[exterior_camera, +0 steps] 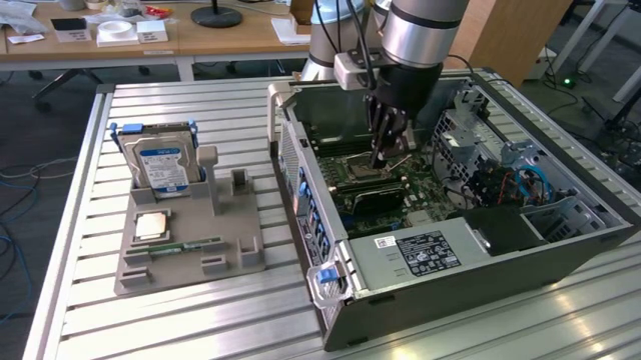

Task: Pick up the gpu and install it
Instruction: 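Press down on the gpu until it lock into place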

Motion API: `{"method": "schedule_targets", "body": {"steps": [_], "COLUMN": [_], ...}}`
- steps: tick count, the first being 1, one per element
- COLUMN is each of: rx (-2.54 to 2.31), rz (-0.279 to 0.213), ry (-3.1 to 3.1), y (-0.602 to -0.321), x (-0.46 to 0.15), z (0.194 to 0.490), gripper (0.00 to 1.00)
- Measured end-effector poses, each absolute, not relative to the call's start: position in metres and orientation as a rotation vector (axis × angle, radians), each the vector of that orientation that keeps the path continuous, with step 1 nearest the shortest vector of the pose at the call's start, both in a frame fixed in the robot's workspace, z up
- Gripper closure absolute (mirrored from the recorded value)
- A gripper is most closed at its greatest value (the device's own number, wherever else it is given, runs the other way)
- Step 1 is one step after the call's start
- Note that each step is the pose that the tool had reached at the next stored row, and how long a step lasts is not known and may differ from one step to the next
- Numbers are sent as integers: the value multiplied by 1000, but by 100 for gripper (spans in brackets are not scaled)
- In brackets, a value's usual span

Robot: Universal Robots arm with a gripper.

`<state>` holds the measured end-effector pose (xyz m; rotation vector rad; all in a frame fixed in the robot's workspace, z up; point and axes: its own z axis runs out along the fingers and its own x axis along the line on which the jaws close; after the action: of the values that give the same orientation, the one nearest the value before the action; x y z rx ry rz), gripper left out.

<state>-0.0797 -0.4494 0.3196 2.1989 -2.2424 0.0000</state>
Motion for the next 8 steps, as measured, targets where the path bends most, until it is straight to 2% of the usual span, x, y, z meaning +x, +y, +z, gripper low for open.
{"method": "schedule_targets", "body": {"steps": [8], "rx": [2199], "rz": [0], "ry": [-2242], "y": [-449], "x": [-80], "z": [317], "gripper": [89]}}
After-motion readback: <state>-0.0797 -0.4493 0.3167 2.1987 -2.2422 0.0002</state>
